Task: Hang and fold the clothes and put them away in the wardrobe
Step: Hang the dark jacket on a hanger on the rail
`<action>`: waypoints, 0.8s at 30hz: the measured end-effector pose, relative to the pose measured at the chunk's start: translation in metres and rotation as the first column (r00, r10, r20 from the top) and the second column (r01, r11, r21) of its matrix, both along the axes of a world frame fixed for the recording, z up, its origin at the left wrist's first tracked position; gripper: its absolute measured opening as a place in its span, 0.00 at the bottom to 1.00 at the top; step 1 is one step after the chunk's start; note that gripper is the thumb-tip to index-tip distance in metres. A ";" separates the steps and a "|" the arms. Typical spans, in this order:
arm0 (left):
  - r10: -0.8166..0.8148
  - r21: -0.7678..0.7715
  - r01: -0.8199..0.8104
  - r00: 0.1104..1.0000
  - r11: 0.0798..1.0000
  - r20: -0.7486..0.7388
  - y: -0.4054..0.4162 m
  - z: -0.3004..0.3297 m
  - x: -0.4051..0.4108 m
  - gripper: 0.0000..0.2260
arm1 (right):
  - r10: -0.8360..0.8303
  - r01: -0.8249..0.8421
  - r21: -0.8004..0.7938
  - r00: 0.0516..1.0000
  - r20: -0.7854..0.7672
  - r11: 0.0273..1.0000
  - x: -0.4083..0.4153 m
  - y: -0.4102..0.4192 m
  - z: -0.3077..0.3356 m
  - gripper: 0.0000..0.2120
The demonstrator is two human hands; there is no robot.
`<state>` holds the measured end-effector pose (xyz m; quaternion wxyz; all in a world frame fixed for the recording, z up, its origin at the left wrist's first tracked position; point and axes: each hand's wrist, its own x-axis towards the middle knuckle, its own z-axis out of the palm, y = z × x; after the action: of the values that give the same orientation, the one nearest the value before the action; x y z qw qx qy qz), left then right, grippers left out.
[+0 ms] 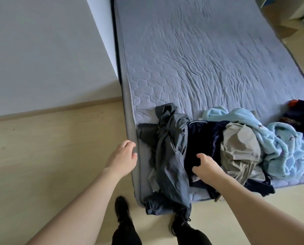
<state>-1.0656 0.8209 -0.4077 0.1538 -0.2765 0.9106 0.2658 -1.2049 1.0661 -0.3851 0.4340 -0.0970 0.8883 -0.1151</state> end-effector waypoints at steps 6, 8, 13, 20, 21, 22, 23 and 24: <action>0.115 0.139 -0.130 0.987 0.982 0.109 0.077 -0.015 -0.036 0.16 | -0.006 0.005 0.024 0.999 0.040 1.000 -0.039 0.054 -0.018 0.31; 0.122 0.154 -0.148 0.979 0.977 0.166 0.093 -0.029 -0.048 0.17 | 0.030 -0.029 -0.010 0.999 0.031 1.000 -0.052 0.062 -0.028 0.30; 0.216 0.218 -0.276 0.941 0.936 0.262 0.119 -0.076 -0.072 0.20 | 0.056 -0.056 -0.007 0.997 0.048 0.998 -0.074 0.077 -0.065 0.29; 0.255 0.179 -0.306 0.931 0.935 0.262 0.126 -0.141 -0.115 0.28 | 0.052 -0.053 -0.061 0.999 -0.014 0.997 -0.107 0.071 -0.123 0.28; 0.268 0.180 -0.325 0.921 0.928 0.284 0.129 -0.148 -0.120 0.32 | 0.052 -0.054 -0.076 0.998 -0.023 0.996 -0.111 0.069 -0.130 0.28; 0.286 0.181 -0.358 0.900 0.916 0.330 0.132 -0.153 -0.125 0.38 | 0.059 -0.061 -0.095 0.998 -0.033 0.994 -0.115 0.066 -0.134 0.28; 0.307 0.175 -0.399 0.865 0.900 0.397 0.136 -0.159 -0.130 0.43 | 0.073 -0.079 -0.116 0.996 -0.050 0.990 -0.119 0.062 -0.140 0.29; 0.327 0.160 -0.445 0.818 0.881 0.474 0.138 -0.168 -0.133 0.47 | 0.109 -0.120 -0.138 0.991 -0.081 0.983 -0.125 0.055 -0.148 0.31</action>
<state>-1.1990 0.9594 -0.5757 0.3300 -0.4858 0.7335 0.3421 -1.3304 1.1213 -0.5330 0.3991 -0.1828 0.8860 -0.1496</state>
